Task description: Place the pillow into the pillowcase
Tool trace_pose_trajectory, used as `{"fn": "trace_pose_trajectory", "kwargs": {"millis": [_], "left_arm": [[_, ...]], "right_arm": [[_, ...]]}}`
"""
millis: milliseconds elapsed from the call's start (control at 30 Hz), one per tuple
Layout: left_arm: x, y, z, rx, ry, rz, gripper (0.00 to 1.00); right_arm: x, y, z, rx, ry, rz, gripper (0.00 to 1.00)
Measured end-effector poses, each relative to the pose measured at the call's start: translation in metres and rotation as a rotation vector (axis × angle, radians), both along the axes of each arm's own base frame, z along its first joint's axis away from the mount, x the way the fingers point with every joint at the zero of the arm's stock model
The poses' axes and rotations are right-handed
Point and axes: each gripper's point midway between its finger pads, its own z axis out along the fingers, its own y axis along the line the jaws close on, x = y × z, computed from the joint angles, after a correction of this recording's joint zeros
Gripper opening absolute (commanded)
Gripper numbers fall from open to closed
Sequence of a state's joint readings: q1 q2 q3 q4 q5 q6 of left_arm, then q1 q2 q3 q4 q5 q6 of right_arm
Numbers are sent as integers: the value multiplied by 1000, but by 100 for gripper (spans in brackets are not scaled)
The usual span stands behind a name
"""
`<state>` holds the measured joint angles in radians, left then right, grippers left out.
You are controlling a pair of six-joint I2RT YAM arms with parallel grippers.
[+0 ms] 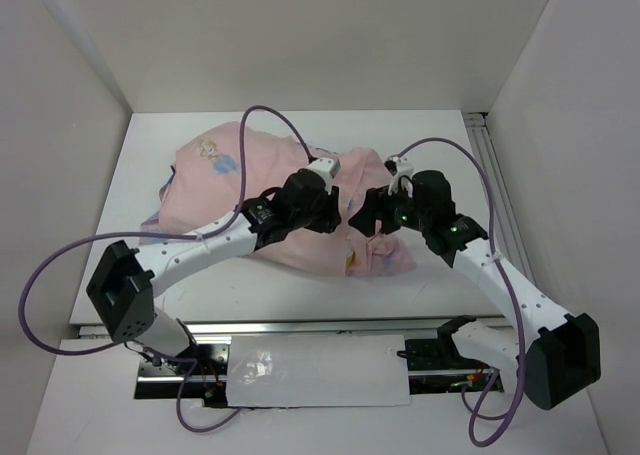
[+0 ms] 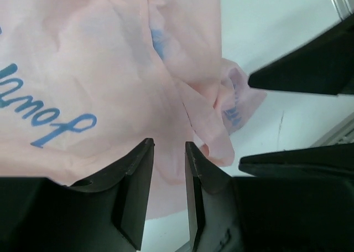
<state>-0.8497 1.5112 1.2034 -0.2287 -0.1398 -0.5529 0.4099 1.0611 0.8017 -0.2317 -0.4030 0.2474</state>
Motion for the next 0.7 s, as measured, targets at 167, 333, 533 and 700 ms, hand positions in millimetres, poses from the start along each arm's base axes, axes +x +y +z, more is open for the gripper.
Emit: {"fn": "trace_pose_trajectory", "kwargs": {"millis": [167, 333, 533, 700], "left_arm": [[11, -9, -23, 50, 33, 12, 44], [12, -18, -49, 94, 81, -6, 48], [17, -30, -53, 95, 93, -20, 24], [19, -31, -72, 131, 126, -14, 15]], "right_arm": [[-2, -7, -11, -39, 39, -30, 62], [-7, -11, -25, -69, 91, -36, 62], [-24, -2, -47, -76, 155, 27, 62], [-28, 2, -71, -109, 217, 45, 57]]}}
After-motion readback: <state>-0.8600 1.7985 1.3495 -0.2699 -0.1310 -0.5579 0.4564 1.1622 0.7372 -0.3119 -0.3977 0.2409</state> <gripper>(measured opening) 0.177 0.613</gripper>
